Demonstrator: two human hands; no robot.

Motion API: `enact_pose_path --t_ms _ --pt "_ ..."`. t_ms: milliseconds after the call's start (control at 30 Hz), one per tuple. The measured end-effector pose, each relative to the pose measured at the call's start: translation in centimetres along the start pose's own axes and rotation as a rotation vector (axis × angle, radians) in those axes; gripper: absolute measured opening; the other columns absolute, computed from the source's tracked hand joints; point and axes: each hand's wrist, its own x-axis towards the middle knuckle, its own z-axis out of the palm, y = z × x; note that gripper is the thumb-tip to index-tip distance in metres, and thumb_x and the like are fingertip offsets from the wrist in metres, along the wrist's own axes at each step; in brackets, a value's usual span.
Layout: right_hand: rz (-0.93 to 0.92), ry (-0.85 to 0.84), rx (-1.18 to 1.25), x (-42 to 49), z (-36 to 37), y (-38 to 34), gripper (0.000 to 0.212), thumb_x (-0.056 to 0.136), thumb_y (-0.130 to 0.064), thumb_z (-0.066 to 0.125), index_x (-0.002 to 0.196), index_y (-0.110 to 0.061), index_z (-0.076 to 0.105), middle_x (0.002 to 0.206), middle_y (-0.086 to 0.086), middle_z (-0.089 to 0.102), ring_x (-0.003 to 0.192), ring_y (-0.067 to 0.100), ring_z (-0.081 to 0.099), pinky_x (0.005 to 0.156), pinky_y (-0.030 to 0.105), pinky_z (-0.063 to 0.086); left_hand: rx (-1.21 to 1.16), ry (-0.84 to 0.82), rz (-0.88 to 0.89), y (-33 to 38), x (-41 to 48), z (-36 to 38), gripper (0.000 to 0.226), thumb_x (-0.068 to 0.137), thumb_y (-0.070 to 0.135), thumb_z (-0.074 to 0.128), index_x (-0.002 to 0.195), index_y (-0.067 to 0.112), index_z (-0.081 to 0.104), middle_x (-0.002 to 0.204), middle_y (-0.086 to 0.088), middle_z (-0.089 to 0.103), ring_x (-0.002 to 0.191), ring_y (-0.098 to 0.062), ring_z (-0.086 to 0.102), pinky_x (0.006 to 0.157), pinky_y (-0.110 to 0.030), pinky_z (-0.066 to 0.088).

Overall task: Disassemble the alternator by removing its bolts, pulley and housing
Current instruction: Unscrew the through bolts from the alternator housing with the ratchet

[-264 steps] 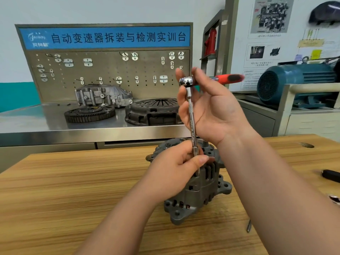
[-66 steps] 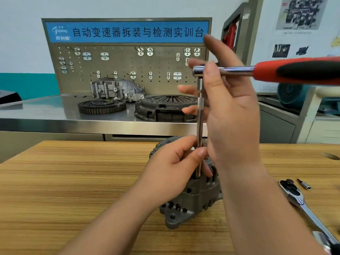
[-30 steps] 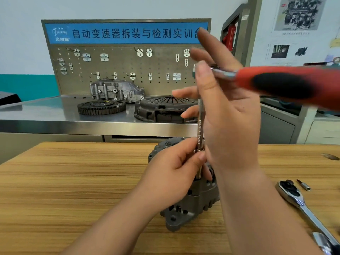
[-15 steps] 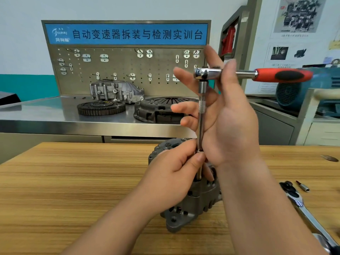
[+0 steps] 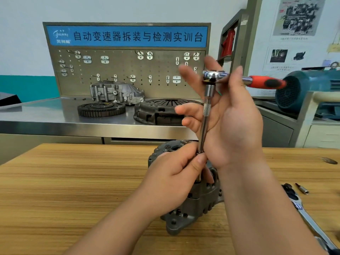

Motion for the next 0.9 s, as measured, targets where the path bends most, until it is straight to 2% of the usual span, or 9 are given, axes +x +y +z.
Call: enact_pose_path --t_ms 133,267,367,433,533,633,700,800,900 --pt "-0.006 -0.010 -0.051 -0.2 0.3 0.4 0.040 0.103 -0.044 0.027 0.130 -0.025 0.049 0.098 0.003 0.075 0.056 0.015 0.067 0.045 0.020 0.049 0.021 0.011 -0.034 -0.1 0.1 0.1 0.017 0.091 0.039 0.040 0.093 0.034 0.056 0.072 0.027 0.064 0.069 -0.002 0.057 0.068 -0.036 0.049" --pt "-0.303 0.043 -0.339 -0.4 0.7 0.6 0.026 0.098 -0.024 0.047 0.119 -0.035 0.058 0.116 -0.001 0.068 0.072 0.019 0.068 0.049 0.019 0.049 -0.002 0.028 -0.105 0.1 0.2 0.4 0.024 0.087 0.042 0.040 0.103 0.041 0.058 0.091 0.019 0.072 0.089 -0.017 0.066 0.083 -0.049 0.053" --pt "-0.397 0.023 -0.409 -0.5 0.9 0.5 0.029 0.096 -0.012 0.052 0.112 -0.034 0.062 0.106 -0.019 0.064 0.079 0.033 0.062 0.055 0.020 0.050 0.006 0.023 -0.112 0.2 0.2 0.4 0.026 0.086 0.043 0.040 0.103 0.041 0.059 0.093 0.019 0.072 0.090 -0.021 0.067 0.082 -0.050 0.053" --pt "-0.349 0.011 -0.359 -0.5 1.0 0.5 0.026 0.097 -0.017 0.049 0.115 -0.033 0.059 0.109 -0.018 0.065 0.080 0.027 0.066 0.054 0.021 0.051 -0.007 0.030 -0.101 0.1 0.2 0.4 0.027 0.087 0.043 0.041 0.103 0.034 0.062 0.093 0.016 0.072 0.088 -0.023 0.067 0.081 -0.050 0.053" --pt "-0.207 -0.001 -0.201 -0.4 0.9 0.4 0.027 0.102 -0.032 0.036 0.123 -0.032 0.052 0.131 -0.004 0.061 0.078 0.022 0.072 0.051 0.021 0.053 -0.039 0.034 -0.081 0.0 0.1 0.3 0.028 0.089 0.047 0.043 0.100 0.029 0.062 0.089 0.012 0.072 0.085 -0.027 0.066 0.079 -0.051 0.052" --pt "-0.068 -0.016 -0.066 -0.2 0.5 0.1 0.040 0.103 -0.041 0.024 0.129 -0.024 0.048 0.116 -0.001 0.070 0.069 0.022 0.072 0.048 0.022 0.053 -0.006 0.018 -0.051 0.1 0.1 0.2 0.029 0.089 0.051 0.041 0.098 0.030 0.060 0.082 0.017 0.069 0.078 -0.021 0.064 0.075 -0.050 0.051" --pt "-0.053 -0.015 -0.062 -0.2 0.3 0.2 0.040 0.103 -0.043 0.025 0.127 -0.024 0.050 0.108 0.001 0.073 0.069 0.020 0.071 0.048 0.022 0.052 0.017 0.024 -0.056 0.0 0.1 0.2 0.024 0.090 0.044 0.043 0.094 0.029 0.060 0.077 0.020 0.067 0.073 -0.017 0.063 0.073 -0.049 0.051" --pt "-0.241 0.036 -0.234 -0.2 0.3 0.5 0.026 0.100 -0.030 0.042 0.122 -0.029 0.056 0.117 0.003 0.068 0.078 0.019 0.069 0.052 0.022 0.052 0.016 0.027 -0.107 0.1 0.3 0.3 0.029 0.089 0.043 0.044 0.097 0.023 0.064 0.084 0.018 0.071 0.080 -0.022 0.066 0.076 -0.051 0.053" --pt "-0.513 0.050 -0.513 -0.2 0.1 0.5 0.028 0.096 -0.012 0.052 0.117 -0.030 0.059 0.115 -0.010 0.064 0.085 0.016 0.064 0.062 0.028 0.054 0.035 0.004 -0.124 0.3 0.3 0.4 0.037 0.089 0.045 0.043 0.101 0.018 0.065 0.089 0.016 0.072 0.085 -0.022 0.067 0.078 -0.051 0.053"
